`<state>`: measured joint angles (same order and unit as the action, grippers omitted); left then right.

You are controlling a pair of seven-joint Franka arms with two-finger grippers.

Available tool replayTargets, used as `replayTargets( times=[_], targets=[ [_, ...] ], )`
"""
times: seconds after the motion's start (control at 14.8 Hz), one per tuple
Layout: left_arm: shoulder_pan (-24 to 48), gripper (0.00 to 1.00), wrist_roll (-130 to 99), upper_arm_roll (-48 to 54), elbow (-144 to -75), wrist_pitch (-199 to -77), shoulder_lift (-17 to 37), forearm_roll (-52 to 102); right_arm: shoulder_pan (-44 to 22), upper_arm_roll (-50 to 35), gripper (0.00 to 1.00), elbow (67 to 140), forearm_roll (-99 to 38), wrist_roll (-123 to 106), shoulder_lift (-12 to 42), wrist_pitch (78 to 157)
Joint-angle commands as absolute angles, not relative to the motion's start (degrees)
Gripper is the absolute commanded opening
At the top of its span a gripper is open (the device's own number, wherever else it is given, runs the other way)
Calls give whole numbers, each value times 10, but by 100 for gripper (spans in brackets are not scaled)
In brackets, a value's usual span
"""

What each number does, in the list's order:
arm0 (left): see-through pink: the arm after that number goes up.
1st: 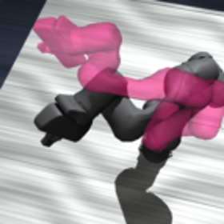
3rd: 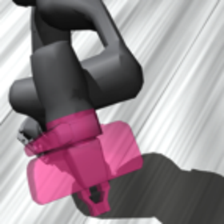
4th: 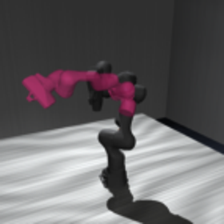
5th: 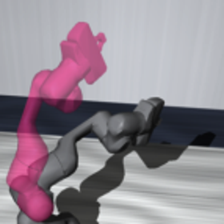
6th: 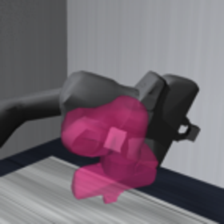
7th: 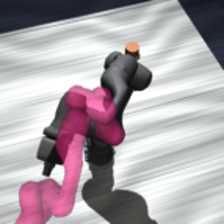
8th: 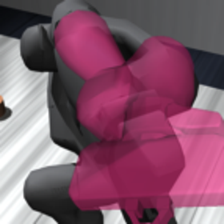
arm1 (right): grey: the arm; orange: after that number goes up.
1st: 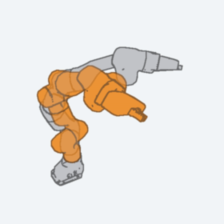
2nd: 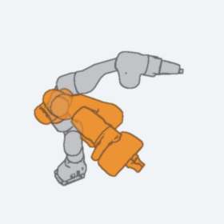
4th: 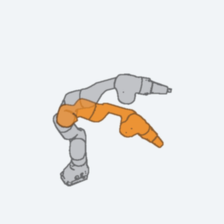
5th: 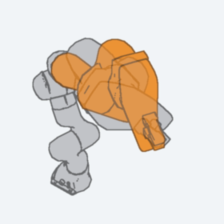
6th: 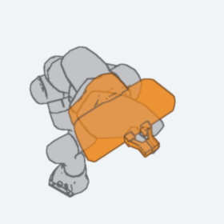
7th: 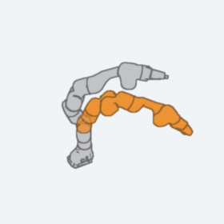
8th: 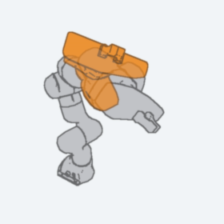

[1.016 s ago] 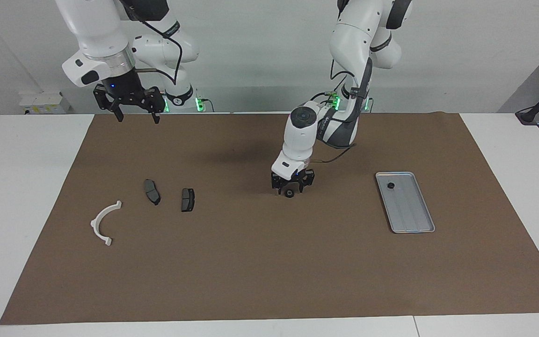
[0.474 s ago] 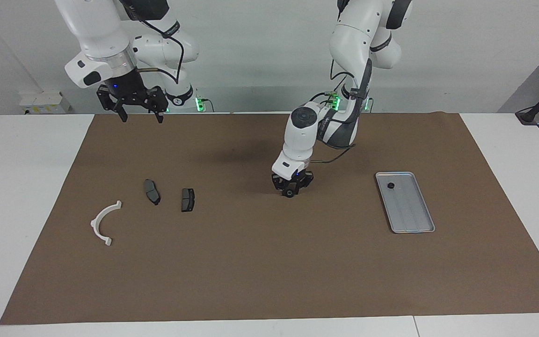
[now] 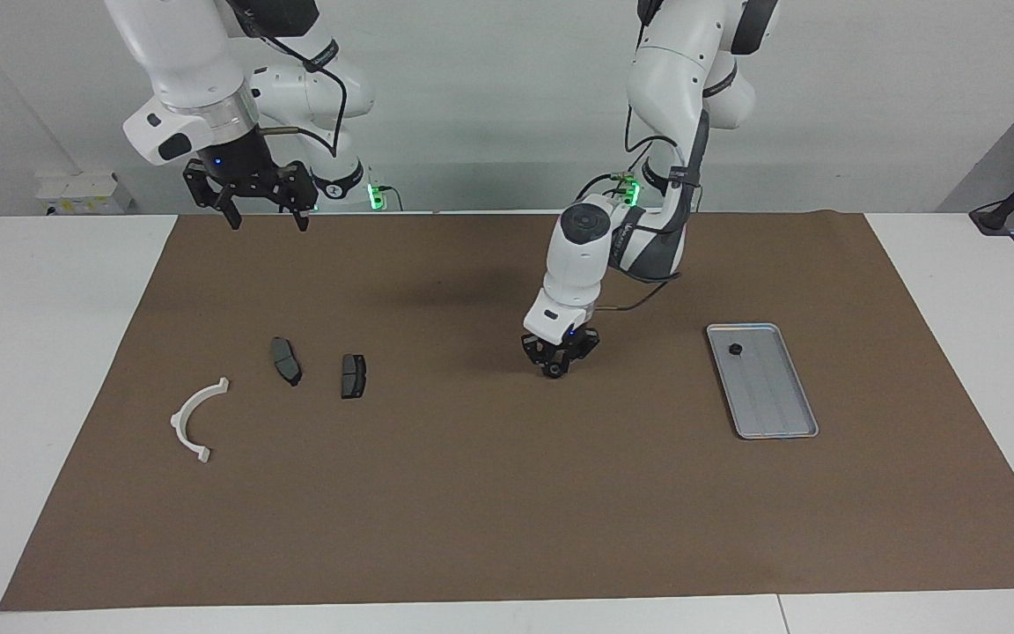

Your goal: Pick bearing gear from pile to tray

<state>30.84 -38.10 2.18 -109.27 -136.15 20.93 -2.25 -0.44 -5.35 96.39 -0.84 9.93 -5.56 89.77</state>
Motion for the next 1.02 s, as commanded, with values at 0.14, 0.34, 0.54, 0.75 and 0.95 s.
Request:
replayTargets(
  times=[0.14,0.34,0.54,0.75,0.95],
  targets=[
    [167,0,-203,27,-1082,-1225,119,-26,-4,-53,100,968,-19,106,-64,899],
    [70,0,-63,25,-1089,-1234,118,-25,-5,-53,100,966,-13,105,-65,901],
    [-9,0,44,26,-1092,-1255,125,-20,-5,-53,100,966,-9,105,-65,901],
    [-13,0,49,25,-1131,-1336,140,-18,-6,-53,100,967,-8,105,-65,900],
    [-18,0,50,25,-1151,-1349,144,-12,-5,-53,100,967,0,105,-65,900]
  ],
)
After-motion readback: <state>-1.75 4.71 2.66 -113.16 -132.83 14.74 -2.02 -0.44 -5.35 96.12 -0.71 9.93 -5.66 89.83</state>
